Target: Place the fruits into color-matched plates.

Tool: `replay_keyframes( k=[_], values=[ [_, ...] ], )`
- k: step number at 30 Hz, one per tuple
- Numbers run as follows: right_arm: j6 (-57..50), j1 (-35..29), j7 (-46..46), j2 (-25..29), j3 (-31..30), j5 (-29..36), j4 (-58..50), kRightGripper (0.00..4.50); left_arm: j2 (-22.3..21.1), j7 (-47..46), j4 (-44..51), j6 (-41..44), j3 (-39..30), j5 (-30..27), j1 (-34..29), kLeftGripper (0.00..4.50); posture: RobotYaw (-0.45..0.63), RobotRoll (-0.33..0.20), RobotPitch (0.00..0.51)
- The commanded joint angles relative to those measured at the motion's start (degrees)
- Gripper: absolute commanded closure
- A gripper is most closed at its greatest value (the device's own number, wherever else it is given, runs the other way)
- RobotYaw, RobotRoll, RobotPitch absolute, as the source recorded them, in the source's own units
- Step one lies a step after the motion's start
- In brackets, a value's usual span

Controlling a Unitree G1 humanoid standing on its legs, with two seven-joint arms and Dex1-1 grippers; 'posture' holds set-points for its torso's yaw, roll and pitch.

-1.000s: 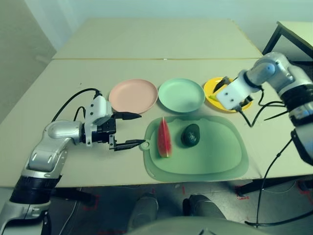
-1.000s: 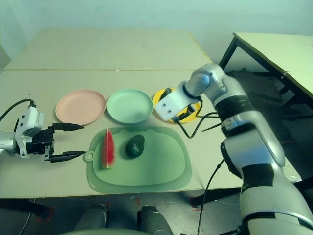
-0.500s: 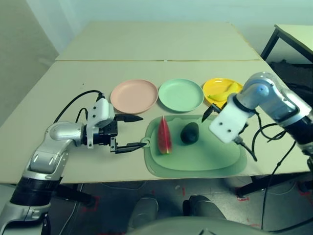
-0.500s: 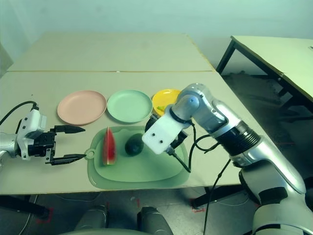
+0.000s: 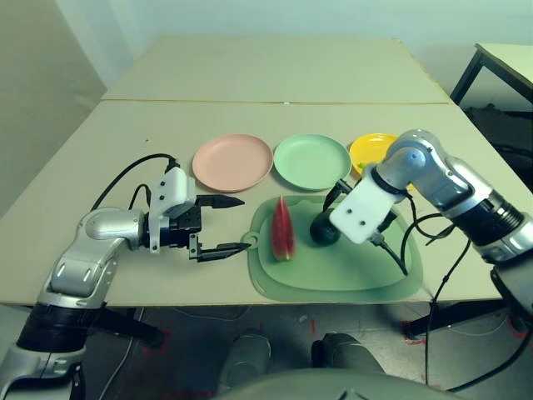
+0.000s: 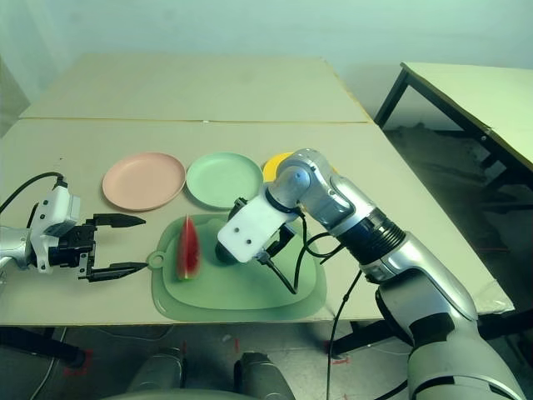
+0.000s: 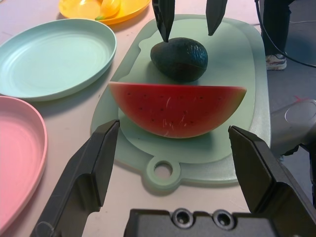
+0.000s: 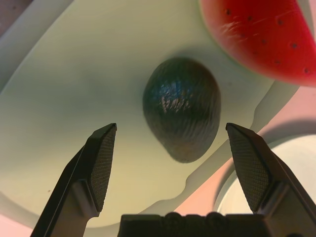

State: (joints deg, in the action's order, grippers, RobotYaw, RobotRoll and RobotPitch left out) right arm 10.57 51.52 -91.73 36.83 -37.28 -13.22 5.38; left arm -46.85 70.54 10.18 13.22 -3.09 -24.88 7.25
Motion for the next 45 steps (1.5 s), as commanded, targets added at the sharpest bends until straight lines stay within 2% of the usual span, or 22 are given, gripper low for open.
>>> replay_keyframes(
  k=[1, 8, 17, 25, 28, 30, 31, 39, 42, 45],
  values=[
    [-1.3, 0.1, -0.4, -1.3, -0.9, -1.0, 0.3, 0.04, -0.2, -0.8, 0.9, 0.6, -0.9, -0.8, -0.3, 0.00, 0.16, 0.000, 0.063],
    [-2.1, -0.3, 0.6, -4.4, -1.7, -2.8, 1.7, 0.04, -0.8, -0.7, 1.4, 0.4, -0.6, -0.4, -1.1, 0.00, 0.16, 0.000, 0.070],
    [2.2, -0.6, 2.9, -4.8, -3.4, -6.9, 6.7, 0.04, -0.7, -0.5, 2.8, 1.2, -0.1, -1.1, -1.7, 0.00, 0.16, 0.000, 0.073],
    [0.9, -1.2, 2.5, -5.8, -2.8, -7.1, 6.8, 0.04, -0.6, -0.2, 3.2, 2.4, -0.1, -2.1, -1.1, 0.00, 0.15, 0.000, 0.075],
    [1.4, -1.0, 2.7, -5.5, -2.8, -7.6, 8.0, 0.66, -0.6, -0.2, 2.7, 2.2, 0.0, -1.8, -1.0, 0.00, 0.15, 0.000, 0.076],
    [1.5, -0.9, 2.8, -5.5, -2.6, -7.6, 8.6, 1.36, -0.6, -0.2, 2.5, 2.2, 0.0, -1.8, -0.9, 0.00, 0.15, 0.000, 0.075],
    [1.4, -0.8, 2.8, -5.5, -2.5, -7.6, 8.8, 1.48, -0.6, -0.1, 2.4, 2.1, 0.0, -1.7, -0.9, 0.00, 0.15, 0.000, 0.075],
    [0.6, 0.3, 1.6, -5.1, -1.7, -6.5, 8.9, 1.48, 0.2, -0.3, 1.0, 2.4, 0.0, -2.2, -0.1, 0.00, 0.14, 0.000, 0.073],
    [0.8, 2.0, 0.8, -4.6, -0.8, -5.9, 10.1, 1.48, 1.3, -1.2, -0.3, 3.1, -0.6, -2.9, 0.5, 0.00, 0.14, 0.000, 0.072],
    [2.0, 6.9, 2.3, -5.2, 0.7, -6.2, 16.2, 1.48, 3.1, -5.9, -0.4, 7.3, -1.1, -3.5, 1.0, 0.00, 0.13, 0.000, 0.070]
  ],
)
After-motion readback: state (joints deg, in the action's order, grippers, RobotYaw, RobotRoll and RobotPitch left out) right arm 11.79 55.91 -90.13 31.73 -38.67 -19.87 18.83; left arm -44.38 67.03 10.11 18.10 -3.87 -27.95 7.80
